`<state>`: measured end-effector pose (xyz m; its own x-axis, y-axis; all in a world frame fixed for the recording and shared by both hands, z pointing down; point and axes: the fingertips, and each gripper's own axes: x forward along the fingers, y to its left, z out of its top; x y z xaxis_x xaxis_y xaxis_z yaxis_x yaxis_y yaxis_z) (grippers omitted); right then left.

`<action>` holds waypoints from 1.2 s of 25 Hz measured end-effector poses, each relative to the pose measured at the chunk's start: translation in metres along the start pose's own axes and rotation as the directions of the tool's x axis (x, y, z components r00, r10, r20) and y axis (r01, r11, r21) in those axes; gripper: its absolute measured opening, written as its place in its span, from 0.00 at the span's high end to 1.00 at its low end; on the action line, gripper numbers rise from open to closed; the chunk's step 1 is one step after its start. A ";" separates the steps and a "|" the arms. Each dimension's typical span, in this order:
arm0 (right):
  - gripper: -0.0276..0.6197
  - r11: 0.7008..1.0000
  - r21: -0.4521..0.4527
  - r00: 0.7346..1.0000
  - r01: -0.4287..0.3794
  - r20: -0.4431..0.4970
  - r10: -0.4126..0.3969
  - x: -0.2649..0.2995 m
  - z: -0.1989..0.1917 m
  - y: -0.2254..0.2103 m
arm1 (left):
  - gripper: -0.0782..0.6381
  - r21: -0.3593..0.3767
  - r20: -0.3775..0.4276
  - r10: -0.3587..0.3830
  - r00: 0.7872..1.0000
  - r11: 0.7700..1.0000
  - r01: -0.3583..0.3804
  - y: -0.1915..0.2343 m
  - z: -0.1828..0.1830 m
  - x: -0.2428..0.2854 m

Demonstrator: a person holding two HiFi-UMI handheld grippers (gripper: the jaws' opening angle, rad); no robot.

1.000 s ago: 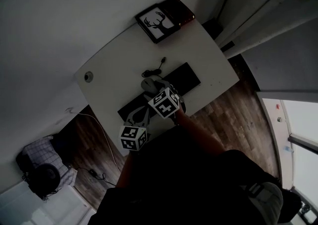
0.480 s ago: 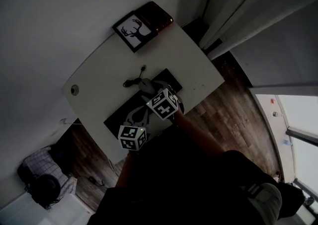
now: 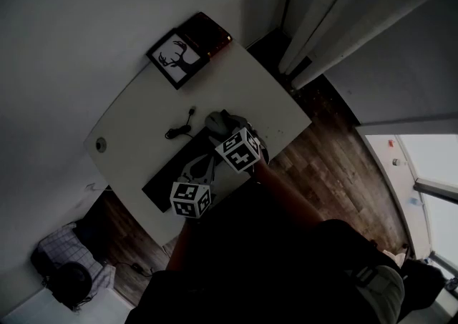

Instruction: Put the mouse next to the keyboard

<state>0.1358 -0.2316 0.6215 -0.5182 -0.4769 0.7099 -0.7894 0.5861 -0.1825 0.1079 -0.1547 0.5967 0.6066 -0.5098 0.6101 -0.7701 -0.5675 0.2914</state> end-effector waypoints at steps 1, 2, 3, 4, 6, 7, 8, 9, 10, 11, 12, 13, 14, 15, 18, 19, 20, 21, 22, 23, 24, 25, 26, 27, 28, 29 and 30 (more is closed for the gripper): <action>0.48 1.000 0.010 1.000 0.011 0.003 -0.011 -0.002 0.000 -0.007 | 0.89 0.008 -0.005 -0.008 1.000 1.000 0.008 -0.002 0.002 0.004; 0.48 1.000 0.020 1.000 0.021 0.005 -0.021 -0.003 -0.001 -0.013 | 0.89 0.017 -0.009 -0.017 1.000 1.000 0.017 -0.003 0.005 0.008; 0.48 0.999 0.030 0.999 0.032 0.007 -0.032 -0.005 -0.002 -0.020 | 0.89 0.026 -0.014 -0.026 1.000 0.999 0.026 -0.005 0.007 0.013; 0.48 0.998 0.039 0.999 0.043 0.008 -0.043 -0.006 -0.004 -0.027 | 0.89 0.035 -0.019 -0.035 0.999 0.999 0.036 -0.008 0.008 0.017; 0.48 0.996 0.059 0.998 0.068 0.007 -0.068 -0.009 -0.008 -0.041 | 0.89 0.049 -0.033 -0.052 0.998 0.997 0.054 -0.012 0.009 0.024; 0.48 0.994 0.069 0.997 0.080 0.006 -0.081 -0.011 -0.010 -0.047 | 0.89 0.054 -0.040 -0.060 0.997 0.997 0.062 -0.013 0.009 0.027; 0.48 0.992 0.080 0.996 0.093 0.004 -0.093 -0.013 -0.013 -0.055 | 0.89 0.059 -0.046 -0.067 0.997 0.996 0.070 -0.015 0.010 0.030; 0.48 0.990 0.089 0.994 0.106 0.000 -0.107 -0.014 -0.015 -0.062 | 0.89 0.063 -0.050 -0.073 0.996 0.995 0.076 -0.016 0.011 0.032; 0.48 0.988 0.096 0.993 0.121 -0.005 -0.121 -0.015 -0.019 -0.071 | 0.89 0.067 -0.053 -0.077 0.996 0.994 0.081 -0.017 0.012 0.035; 0.48 0.985 0.102 0.990 0.138 -0.011 -0.137 -0.016 -0.022 -0.080 | 0.89 0.070 -0.055 -0.080 0.995 0.994 0.084 -0.017 0.013 0.037; 0.48 0.982 0.106 0.988 0.153 -0.020 -0.152 -0.016 -0.026 -0.088 | 0.89 0.072 -0.057 -0.082 0.995 0.994 0.086 -0.018 0.014 0.040; 0.48 0.980 0.109 0.986 0.166 -0.031 -0.163 -0.015 -0.030 -0.096 | 0.89 0.074 -0.060 -0.082 0.995 0.994 0.086 -0.018 0.014 0.042; 0.48 0.979 0.111 0.985 0.173 -0.043 -0.170 -0.013 -0.034 -0.102 | 0.89 0.076 -0.064 -0.080 0.995 0.993 0.085 -0.018 0.014 0.043; 0.48 0.978 0.112 0.984 0.177 -0.054 -0.172 -0.012 -0.037 -0.107 | 0.89 0.076 -0.067 -0.078 0.995 0.994 0.083 -0.018 0.014 0.044; 0.48 0.977 0.104 0.980 0.189 -0.084 -0.180 -0.008 -0.045 -0.116 | 0.89 0.067 -0.068 -0.065 0.996 0.995 0.070 -0.013 0.014 0.041; 0.48 0.976 0.102 0.979 0.194 -0.091 -0.185 -0.007 -0.046 -0.119 | 0.89 0.061 -0.068 -0.059 0.996 0.996 0.063 -0.010 0.014 0.041; 0.48 0.975 0.103 0.978 0.197 -0.096 -0.188 -0.006 -0.048 -0.121 | 0.89 0.055 -0.068 -0.052 0.996 0.997 0.055 -0.007 0.014 0.040; 0.48 0.974 0.106 0.977 0.199 -0.100 -0.189 -0.005 -0.049 -0.124 | 0.89 0.050 -0.068 -0.045 0.997 0.998 0.049 -0.004 0.014 0.040; 0.48 0.974 0.109 0.977 0.200 -0.103 -0.189 -0.004 -0.049 -0.126 | 0.89 0.045 -0.069 -0.041 0.997 0.998 0.044 -0.002 0.013 0.040; 0.48 0.973 0.113 0.976 0.202 -0.104 -0.191 -0.004 -0.050 -0.128 | 0.89 0.043 -0.071 -0.040 0.997 0.998 0.043 -0.002 0.012 0.041; 0.48 0.972 0.117 0.976 0.205 -0.105 -0.193 -0.003 -0.052 -0.130 | 0.89 0.044 -0.074 -0.041 0.996 0.998 0.044 -0.003 0.011 0.041; 0.48 0.970 0.121 0.975 0.208 -0.107 -0.196 -0.003 -0.053 -0.133 | 0.89 0.047 -0.079 -0.045 0.996 0.998 0.049 -0.005 0.010 0.042; 0.48 0.969 0.128 0.974 0.211 -0.112 -0.197 -0.002 -0.055 -0.135 | 0.89 0.051 -0.083 -0.050 0.995 0.997 0.054 -0.008 0.010 0.042; 0.48 0.969 0.133 0.973 0.210 -0.121 -0.194 -0.001 -0.058 -0.137 | 0.89 0.055 -0.086 -0.055 0.995 0.997 0.060 -0.010 0.009 0.042; 0.48 0.969 0.134 0.973 0.207 -0.133 -0.190 0.002 -0.062 -0.138 | 0.89 0.058 -0.088 -0.058 0.994 0.996 0.063 -0.012 0.008 0.042; 0.48 0.971 0.126 0.972 0.203 -0.145 -0.185 0.005 -0.064 -0.139 | 0.89 0.060 -0.086 -0.058 0.995 0.996 0.063 -0.014 0.008 0.041; 0.48 0.974 0.109 0.971 0.201 -0.153 -0.183 0.007 -0.066 -0.140 | 0.89 0.061 -0.084 -0.056 0.995 0.996 0.061 -0.015 0.007 0.039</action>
<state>0.2644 -0.2737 0.6973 -0.3081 -0.4700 0.8272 -0.9084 0.4036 -0.1090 0.1446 -0.1712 0.6110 0.6302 -0.4214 0.6521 -0.7179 -0.6362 0.2827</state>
